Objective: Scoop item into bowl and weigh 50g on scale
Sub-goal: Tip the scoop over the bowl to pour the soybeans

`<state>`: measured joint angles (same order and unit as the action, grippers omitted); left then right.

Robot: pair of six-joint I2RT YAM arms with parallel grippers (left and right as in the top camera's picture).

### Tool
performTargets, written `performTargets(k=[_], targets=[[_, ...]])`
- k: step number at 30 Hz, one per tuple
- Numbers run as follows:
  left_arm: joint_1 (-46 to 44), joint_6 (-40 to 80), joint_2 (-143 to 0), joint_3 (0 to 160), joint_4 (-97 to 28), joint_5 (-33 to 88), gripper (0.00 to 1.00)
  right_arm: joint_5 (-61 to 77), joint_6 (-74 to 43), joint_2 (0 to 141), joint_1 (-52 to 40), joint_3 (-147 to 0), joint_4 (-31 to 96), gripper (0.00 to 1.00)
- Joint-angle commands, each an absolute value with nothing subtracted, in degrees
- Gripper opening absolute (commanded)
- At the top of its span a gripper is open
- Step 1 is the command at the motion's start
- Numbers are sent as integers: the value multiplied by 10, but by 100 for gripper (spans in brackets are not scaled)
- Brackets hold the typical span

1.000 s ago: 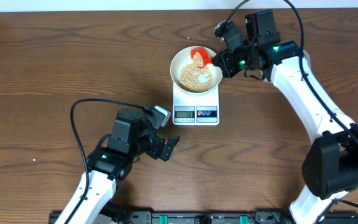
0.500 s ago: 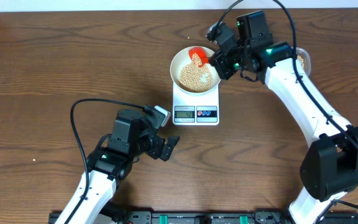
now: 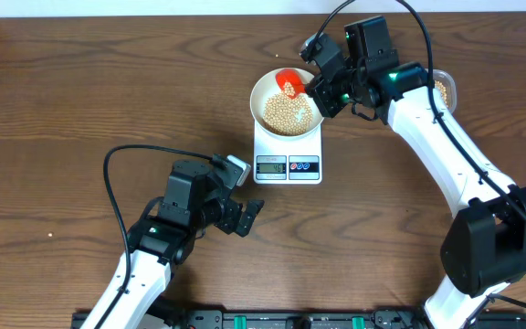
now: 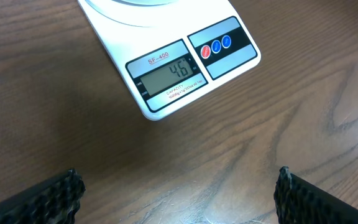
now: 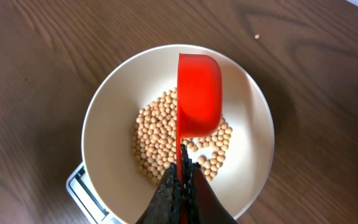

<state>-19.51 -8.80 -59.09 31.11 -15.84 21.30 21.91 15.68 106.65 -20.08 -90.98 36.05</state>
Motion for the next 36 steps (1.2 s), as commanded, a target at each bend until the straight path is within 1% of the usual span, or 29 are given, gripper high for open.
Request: performTargets(k=[1, 36], targets=[[-194, -83, -591, 311, -158, 214, 100, 231, 152, 1045, -203, -923, 353, 1], [-194, -83, -591, 311, -158, 214, 100, 226, 164, 1045, -203, -923, 351, 1]])
